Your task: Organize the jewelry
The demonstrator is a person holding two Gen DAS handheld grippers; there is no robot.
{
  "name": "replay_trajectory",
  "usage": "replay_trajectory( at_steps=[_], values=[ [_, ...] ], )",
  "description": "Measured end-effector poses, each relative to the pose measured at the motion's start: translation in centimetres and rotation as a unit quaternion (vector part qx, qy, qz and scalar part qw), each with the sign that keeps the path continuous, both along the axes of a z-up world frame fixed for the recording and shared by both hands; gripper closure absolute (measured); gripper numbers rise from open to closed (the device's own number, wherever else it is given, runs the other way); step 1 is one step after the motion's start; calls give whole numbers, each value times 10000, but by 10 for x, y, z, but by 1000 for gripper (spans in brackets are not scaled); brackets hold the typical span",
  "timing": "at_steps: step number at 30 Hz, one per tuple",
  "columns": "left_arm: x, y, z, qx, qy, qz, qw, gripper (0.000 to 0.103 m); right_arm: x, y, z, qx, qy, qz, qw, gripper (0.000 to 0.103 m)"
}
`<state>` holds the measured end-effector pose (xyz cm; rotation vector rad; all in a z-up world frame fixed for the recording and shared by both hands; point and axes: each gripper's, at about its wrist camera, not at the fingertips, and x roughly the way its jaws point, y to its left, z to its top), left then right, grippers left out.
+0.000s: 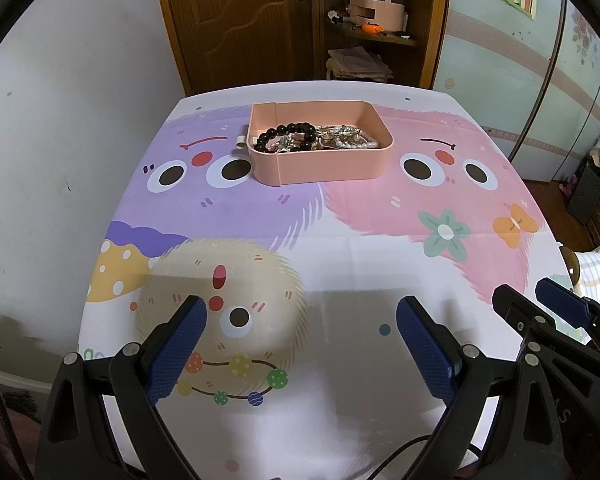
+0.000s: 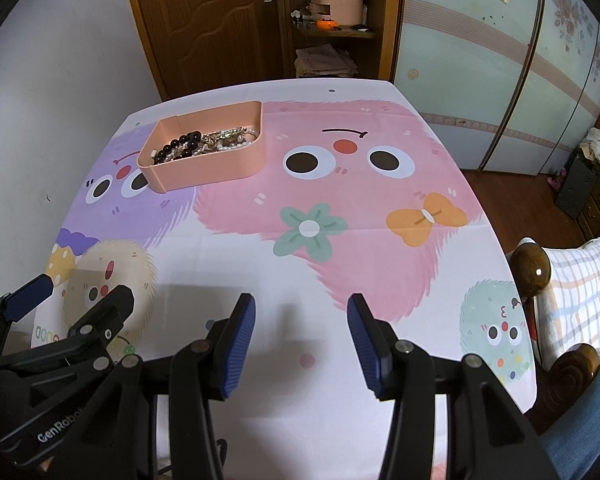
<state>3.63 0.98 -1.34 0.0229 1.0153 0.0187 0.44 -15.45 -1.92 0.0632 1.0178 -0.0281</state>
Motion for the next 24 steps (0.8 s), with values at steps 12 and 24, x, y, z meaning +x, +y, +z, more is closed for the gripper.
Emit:
replay_trajectory(
  at_steps=[12,24],
  values=[
    [0,0,-1,-1,7,-1,10000,8,0,0,-1,0,9,-2,10000,55],
    [1,0,-1,-1,13,-3,10000,8,0,-1,-2,-4,12,0,10000,55]
  ],
)
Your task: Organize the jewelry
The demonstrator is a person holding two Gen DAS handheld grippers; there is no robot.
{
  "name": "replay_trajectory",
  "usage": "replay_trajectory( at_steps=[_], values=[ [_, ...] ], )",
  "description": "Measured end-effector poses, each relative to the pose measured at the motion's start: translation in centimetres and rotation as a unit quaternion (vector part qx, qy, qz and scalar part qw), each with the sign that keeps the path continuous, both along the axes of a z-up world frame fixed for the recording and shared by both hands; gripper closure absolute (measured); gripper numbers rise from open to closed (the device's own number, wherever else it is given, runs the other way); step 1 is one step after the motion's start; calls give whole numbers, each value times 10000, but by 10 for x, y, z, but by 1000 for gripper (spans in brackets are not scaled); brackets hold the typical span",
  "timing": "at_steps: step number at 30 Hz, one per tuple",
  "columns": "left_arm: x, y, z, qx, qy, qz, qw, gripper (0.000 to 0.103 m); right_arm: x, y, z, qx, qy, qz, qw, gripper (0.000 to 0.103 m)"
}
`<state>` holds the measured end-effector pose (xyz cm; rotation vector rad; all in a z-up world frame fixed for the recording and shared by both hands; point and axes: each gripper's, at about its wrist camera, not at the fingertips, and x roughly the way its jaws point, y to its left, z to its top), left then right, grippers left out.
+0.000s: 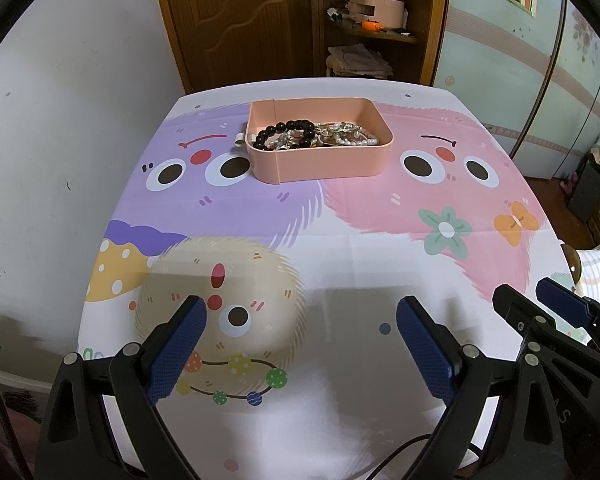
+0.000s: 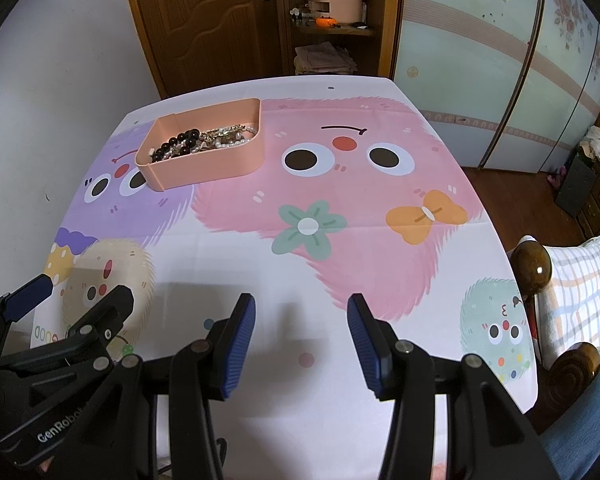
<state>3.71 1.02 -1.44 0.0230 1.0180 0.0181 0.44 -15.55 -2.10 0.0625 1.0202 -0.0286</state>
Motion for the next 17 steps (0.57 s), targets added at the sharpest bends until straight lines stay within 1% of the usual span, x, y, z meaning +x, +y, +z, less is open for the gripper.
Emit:
replay_trajectory(
  at_steps=[17],
  values=[
    [0,0,0,1,7,1,10000,8,-2,-1,-2,3,12,-4,10000,55]
  ],
)
